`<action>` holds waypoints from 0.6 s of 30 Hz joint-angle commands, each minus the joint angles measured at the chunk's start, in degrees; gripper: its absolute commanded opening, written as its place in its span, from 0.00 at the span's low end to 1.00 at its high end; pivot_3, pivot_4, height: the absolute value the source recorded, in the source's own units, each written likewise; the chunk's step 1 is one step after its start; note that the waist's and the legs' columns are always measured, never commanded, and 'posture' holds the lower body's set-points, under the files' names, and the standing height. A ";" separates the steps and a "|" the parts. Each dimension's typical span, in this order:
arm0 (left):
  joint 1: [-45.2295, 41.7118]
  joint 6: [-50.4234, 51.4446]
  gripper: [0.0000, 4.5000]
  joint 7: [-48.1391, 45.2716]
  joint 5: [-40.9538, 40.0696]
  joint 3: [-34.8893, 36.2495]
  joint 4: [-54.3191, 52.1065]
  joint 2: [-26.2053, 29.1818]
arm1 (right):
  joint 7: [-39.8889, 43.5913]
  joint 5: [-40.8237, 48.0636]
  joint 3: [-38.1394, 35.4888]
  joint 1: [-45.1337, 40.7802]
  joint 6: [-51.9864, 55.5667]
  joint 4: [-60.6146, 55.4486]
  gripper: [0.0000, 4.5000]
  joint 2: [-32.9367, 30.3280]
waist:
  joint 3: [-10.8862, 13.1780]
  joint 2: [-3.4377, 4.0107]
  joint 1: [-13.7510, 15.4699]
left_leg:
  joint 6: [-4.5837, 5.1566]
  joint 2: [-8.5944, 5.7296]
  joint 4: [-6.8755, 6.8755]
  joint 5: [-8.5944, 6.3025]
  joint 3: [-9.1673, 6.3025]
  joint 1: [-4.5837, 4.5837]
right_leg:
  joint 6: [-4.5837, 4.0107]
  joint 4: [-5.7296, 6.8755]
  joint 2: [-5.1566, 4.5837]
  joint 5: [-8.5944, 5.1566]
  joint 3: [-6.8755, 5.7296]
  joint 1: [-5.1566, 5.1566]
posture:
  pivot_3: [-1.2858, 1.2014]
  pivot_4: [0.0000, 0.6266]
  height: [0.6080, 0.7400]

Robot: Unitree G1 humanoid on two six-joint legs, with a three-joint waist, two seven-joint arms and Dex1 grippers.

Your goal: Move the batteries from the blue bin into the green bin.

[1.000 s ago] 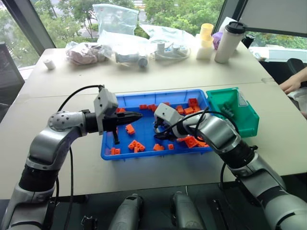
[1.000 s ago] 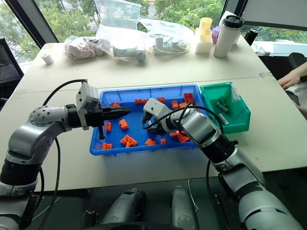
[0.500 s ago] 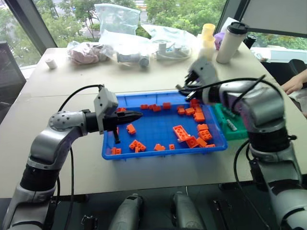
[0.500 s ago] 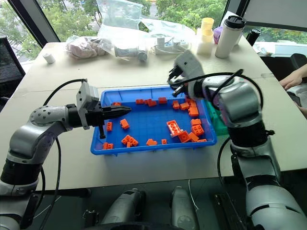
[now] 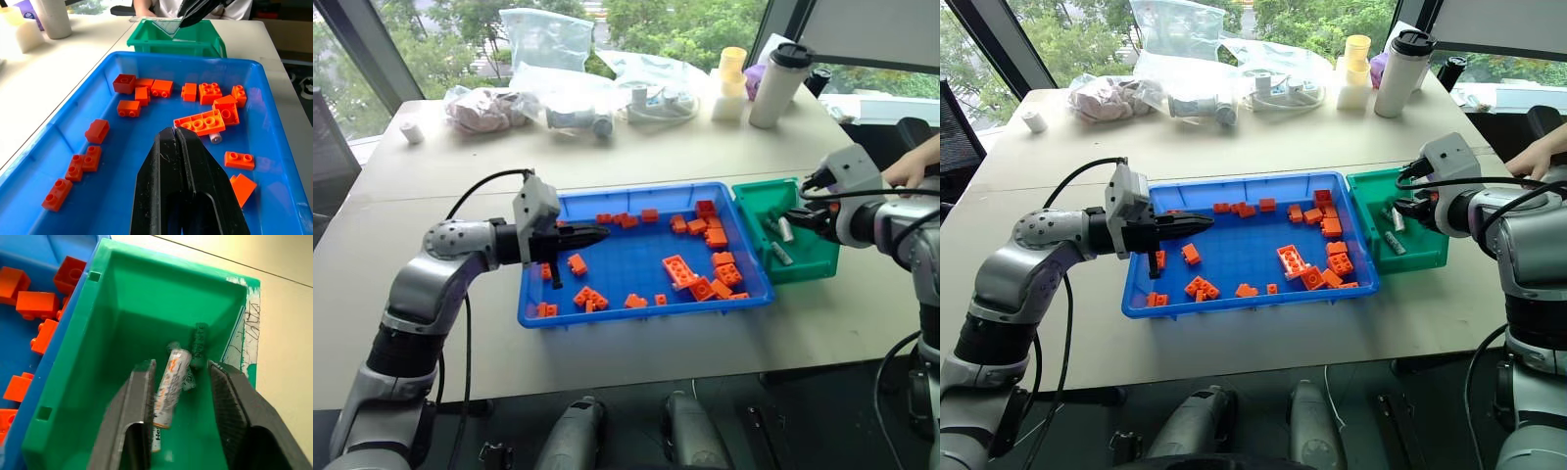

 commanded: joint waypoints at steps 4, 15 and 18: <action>-1.18 -1.20 0.00 -0.23 0.35 0.61 -0.64 0.07 | 0.76 4.49 -3.11 -4.35 2.33 -5.73 0.99 1.09 | 0.00 0.00 0.10 | 0.01 -0.03 0.02 0.00 -0.01 -0.01 | 0.00 -0.01 -0.03 0.00 -0.01 0.01 | 0.52 0.24 1.00; -1.59 -0.96 0.00 0.21 0.72 0.65 -0.56 -0.45 | -4.54 11.40 6.38 -7.56 14.93 -11.88 0.99 20.03 | -0.02 -0.03 0.20 | -0.01 -0.04 0.05 0.01 -0.14 -0.04 | 0.00 0.02 -0.03 0.00 -0.05 0.01 | 0.52 0.24 1.00; -1.57 -0.87 0.00 0.50 0.97 0.62 -0.82 -0.47 | -5.75 10.82 9.94 -7.05 14.36 -11.53 0.99 20.14 | -0.02 -0.03 0.17 | -0.01 -0.07 0.05 0.01 -0.15 -0.06 | 0.00 0.01 -0.06 0.00 -0.06 -0.01 | 0.52 0.24 1.00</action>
